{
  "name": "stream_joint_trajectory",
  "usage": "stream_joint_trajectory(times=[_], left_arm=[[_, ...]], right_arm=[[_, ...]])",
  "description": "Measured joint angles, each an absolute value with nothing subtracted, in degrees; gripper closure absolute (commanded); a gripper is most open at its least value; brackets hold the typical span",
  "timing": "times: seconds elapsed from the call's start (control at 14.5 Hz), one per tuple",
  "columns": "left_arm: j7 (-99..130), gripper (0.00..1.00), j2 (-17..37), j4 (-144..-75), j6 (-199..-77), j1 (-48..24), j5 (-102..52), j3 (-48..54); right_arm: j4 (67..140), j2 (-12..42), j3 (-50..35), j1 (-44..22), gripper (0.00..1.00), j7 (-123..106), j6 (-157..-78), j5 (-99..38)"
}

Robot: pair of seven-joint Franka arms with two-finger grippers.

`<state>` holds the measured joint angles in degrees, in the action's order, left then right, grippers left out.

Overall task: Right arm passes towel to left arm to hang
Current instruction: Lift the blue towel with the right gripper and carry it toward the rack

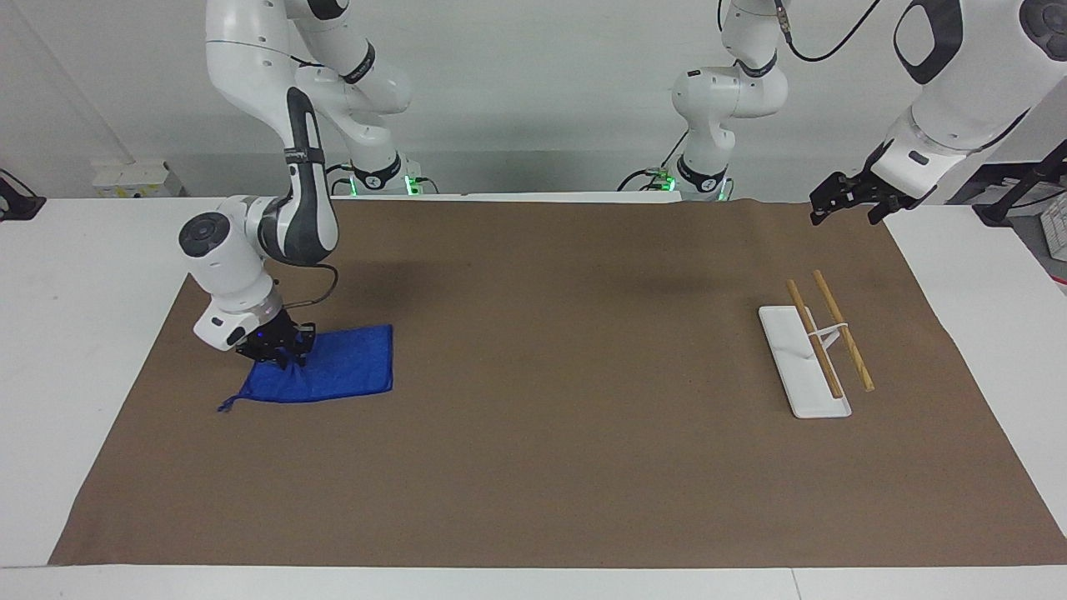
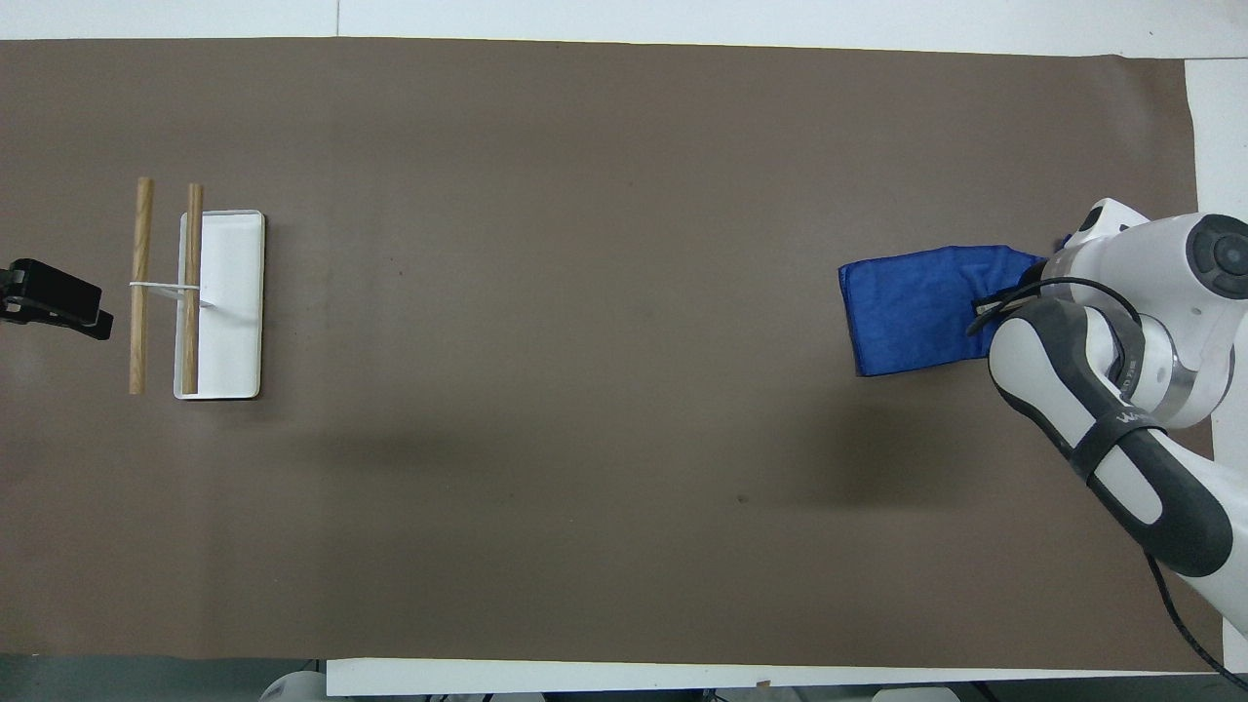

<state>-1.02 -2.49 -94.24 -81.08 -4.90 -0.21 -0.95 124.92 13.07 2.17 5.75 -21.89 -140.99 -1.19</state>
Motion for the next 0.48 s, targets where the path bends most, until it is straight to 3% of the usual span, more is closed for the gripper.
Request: stream_joint_trajectory(times=[0.28, 0.48], left_arm=[[-1.02, 0.0, -2.49, -94.24, -81.08, -4.9, -0.21, -0.95], [-1.02, 0.0, -2.49, -94.24, -81.08, -4.9, -0.21, -0.95]], right_arm=[[124.74, 13.07, 2.14, 5.75, 1.0, -21.59, -140.59, -1.39], [121.57, 12.54, 0.32, 5.75, 1.0, -16.94, -133.78, -1.65]])
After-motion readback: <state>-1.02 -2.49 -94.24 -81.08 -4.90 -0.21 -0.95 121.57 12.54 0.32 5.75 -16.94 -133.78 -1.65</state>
